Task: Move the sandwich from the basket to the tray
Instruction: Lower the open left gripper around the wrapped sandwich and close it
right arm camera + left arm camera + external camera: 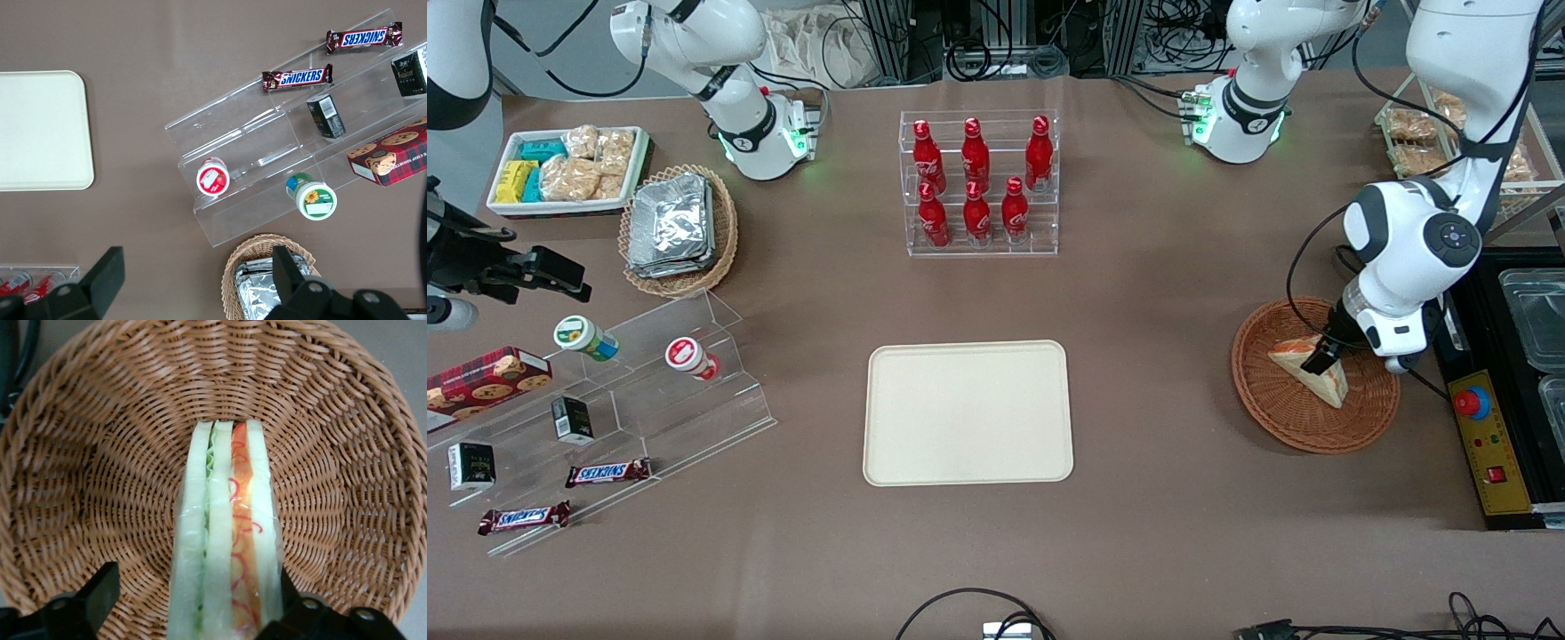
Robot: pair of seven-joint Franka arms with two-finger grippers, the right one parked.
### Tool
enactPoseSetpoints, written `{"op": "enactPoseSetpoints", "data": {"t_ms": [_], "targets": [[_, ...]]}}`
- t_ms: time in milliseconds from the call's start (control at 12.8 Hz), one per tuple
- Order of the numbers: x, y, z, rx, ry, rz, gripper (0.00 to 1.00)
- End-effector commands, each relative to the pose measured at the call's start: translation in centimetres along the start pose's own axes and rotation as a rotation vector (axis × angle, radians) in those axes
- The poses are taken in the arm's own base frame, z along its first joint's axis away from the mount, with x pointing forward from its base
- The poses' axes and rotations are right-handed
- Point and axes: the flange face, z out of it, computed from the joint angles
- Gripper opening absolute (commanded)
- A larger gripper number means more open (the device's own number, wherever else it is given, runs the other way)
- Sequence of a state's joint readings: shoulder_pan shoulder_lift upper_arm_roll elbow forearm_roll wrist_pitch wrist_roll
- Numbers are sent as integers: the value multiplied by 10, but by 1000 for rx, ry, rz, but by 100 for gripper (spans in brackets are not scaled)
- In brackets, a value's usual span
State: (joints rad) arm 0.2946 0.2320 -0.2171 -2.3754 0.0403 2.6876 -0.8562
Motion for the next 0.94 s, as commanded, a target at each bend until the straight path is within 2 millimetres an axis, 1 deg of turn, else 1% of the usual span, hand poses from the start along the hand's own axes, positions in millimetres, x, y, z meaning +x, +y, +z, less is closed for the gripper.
{"op": "enactPoseSetpoints", "data": {"t_ms": [0, 156, 234, 312, 390, 545, 701, 857], "targets": [[-3, 1, 1, -14, 7, -16, 76], [-2, 5, -1, -20, 12, -30, 44], [-2, 8, -4, -23, 17, -33, 31], [-3, 11, -7, -27, 22, -27, 24], [-7, 16, -9, -25, 24, -6, 21], [-9, 23, -21, -27, 36, 36, 19], [-13, 30, -42, -10, 42, 171, 19], [-6, 39, -72, 27, 28, 333, 19]]}}
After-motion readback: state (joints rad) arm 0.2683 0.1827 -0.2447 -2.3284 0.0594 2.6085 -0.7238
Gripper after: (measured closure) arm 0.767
